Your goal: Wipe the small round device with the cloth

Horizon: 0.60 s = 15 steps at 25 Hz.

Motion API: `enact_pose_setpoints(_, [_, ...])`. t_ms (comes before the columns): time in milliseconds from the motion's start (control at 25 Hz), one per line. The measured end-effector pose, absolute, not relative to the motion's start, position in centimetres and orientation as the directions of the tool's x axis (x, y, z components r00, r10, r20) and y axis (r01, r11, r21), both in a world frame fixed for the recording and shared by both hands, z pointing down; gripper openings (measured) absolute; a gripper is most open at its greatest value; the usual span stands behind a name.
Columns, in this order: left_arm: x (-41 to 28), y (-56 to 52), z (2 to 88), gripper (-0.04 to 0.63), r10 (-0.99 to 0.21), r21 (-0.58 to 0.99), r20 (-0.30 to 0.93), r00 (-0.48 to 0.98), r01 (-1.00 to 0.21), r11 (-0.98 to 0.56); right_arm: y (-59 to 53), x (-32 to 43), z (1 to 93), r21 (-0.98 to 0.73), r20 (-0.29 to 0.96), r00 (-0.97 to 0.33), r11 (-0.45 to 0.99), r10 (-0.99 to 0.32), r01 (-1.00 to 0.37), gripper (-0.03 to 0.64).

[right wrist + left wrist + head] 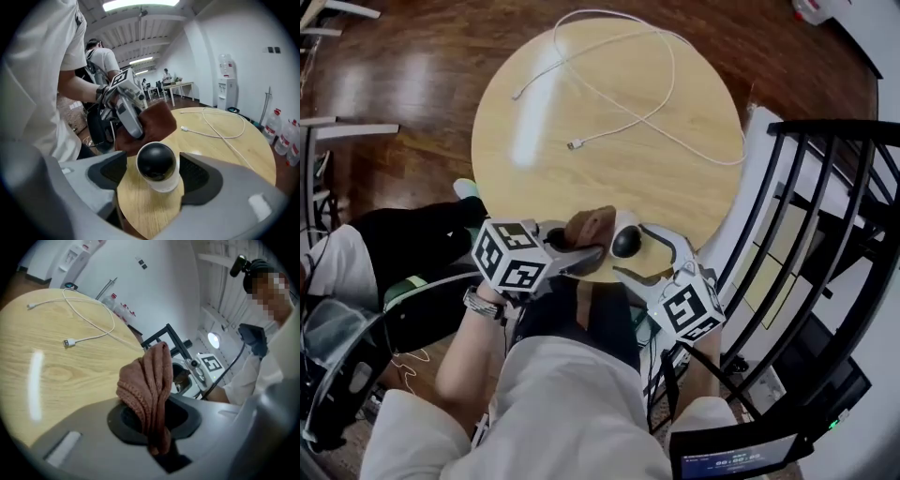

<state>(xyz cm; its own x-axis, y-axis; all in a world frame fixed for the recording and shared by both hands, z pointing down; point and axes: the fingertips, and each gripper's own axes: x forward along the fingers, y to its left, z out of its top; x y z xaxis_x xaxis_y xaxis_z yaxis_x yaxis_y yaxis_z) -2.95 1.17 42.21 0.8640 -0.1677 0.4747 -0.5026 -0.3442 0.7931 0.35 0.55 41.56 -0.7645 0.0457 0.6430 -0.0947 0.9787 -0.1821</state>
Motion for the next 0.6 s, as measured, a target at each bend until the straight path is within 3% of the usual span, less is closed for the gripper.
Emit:
enact_pose_setpoints(240, [-1.8,-0.4,42.9,0.075,-0.134,0.86,0.396,0.908,-0.418,-0.292,-0.3,0.7,42.3,-0.126,0.69,-0.723,0.99,0.038,-0.068,0.34])
enact_pose_setpoints(320, [-2.1,-1.2,43.8,0.075,-0.159,0.86,0.413,0.897,-0.442,-0.256,-1.0,1.1,42.4,-0.106,0.69,-0.723,0.991,0.018,-0.077,0.291])
enact_pose_setpoints(600, [-1.7,-2.9,46.5,0.075,-0.173,0.851,0.449,0.877,-0.478,-0.217,-1.3,1.5,42.5,-0.067,0.691,-0.722,0.995,-0.011,-0.079,0.288])
